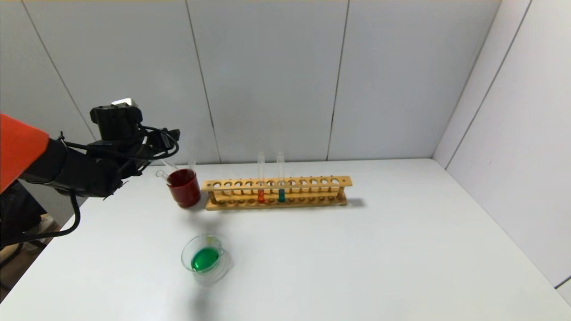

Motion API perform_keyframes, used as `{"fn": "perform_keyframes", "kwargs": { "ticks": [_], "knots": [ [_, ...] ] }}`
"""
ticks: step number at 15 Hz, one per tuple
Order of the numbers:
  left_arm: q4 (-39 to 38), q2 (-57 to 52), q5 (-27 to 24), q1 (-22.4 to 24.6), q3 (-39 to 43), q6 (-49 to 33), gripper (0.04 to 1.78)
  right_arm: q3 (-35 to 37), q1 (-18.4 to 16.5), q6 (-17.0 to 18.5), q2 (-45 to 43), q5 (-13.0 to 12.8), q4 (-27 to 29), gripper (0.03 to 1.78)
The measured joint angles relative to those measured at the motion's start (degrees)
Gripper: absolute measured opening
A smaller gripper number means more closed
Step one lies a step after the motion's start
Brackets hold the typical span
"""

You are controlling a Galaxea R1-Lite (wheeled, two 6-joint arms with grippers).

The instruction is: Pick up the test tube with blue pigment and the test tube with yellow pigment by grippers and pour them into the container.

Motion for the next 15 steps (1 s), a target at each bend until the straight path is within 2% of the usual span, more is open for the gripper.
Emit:
{"fn": "perform_keyframes", "kwargs": {
  "ticks": [3,7,12,15],
  "knots": [
    [4.2,-6.9,1.4,-0.5,0.6,2.7,1.75,0.0,0.0,0.0,0.0,0.0,0.0,1.75],
    [10.7,-21.8,8.1,-2.0,5.4,6.7,1.75,0.0,0.0,0.0,0.0,0.0,0.0,1.75],
    [12.6,-46.3,17.2,-3.9,24.3,10.3,1.75,0.0,0.0,0.0,0.0,0.0,0.0,1.75],
    [13.5,-62.6,20.0,-4.6,37.6,10.9,1.75,0.0,0.0,0.0,0.0,0.0,0.0,1.75]
  ]
}}
